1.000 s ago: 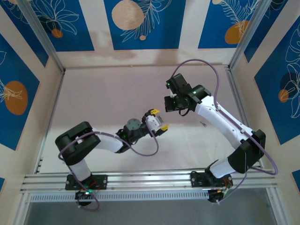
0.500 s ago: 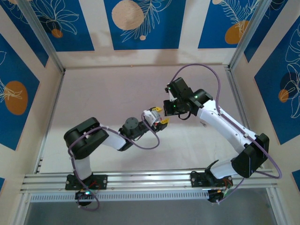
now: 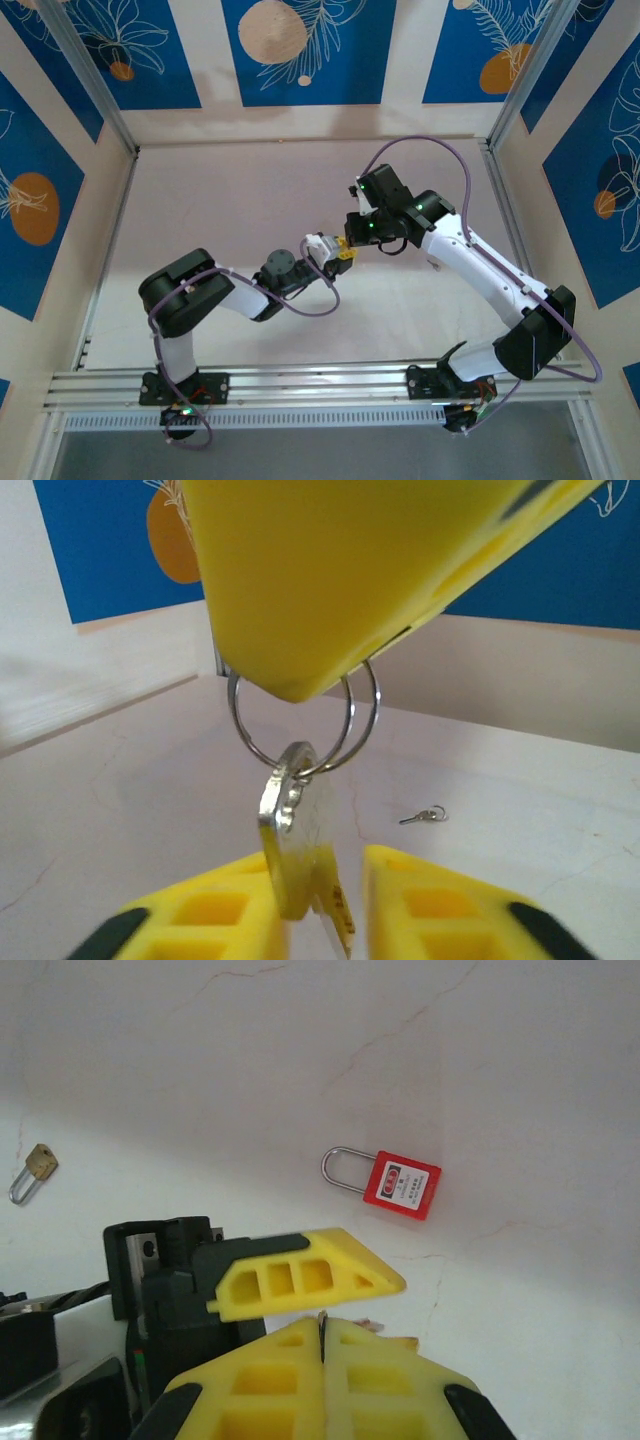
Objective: Unlock with the key
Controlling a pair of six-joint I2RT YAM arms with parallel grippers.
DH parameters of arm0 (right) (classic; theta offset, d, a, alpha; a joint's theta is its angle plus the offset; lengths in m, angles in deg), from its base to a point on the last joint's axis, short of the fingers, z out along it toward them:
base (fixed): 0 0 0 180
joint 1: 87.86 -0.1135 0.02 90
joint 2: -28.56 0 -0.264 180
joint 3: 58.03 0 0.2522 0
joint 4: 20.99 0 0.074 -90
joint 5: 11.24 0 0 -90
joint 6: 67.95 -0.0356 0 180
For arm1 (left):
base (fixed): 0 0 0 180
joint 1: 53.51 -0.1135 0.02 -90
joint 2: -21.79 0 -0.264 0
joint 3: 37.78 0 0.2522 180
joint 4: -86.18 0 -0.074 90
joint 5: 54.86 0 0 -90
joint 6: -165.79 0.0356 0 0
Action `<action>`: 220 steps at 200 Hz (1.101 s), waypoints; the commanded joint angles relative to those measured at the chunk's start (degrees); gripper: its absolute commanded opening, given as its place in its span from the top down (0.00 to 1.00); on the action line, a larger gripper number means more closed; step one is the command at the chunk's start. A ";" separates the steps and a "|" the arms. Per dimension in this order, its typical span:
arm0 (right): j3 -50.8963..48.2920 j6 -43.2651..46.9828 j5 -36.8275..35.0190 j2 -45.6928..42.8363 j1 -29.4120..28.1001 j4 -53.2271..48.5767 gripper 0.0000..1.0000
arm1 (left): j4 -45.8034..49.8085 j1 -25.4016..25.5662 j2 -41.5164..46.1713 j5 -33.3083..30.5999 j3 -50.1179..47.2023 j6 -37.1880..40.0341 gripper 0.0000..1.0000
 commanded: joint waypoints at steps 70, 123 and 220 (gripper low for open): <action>-2.50 -1.12 0.67 -3.01 2.21 1.04 1.00 | -2.67 -0.74 0.59 1.73 0.14 -1.36 0.96; -4.39 -1.26 0.47 -3.63 4.15 1.95 1.00 | -2.64 -0.82 1.90 1.62 -1.24 -1.11 1.00; -8.22 -1.70 2.51 -4.16 6.76 4.08 1.00 | -2.53 -1.95 3.74 2.45 -2.49 -1.24 1.00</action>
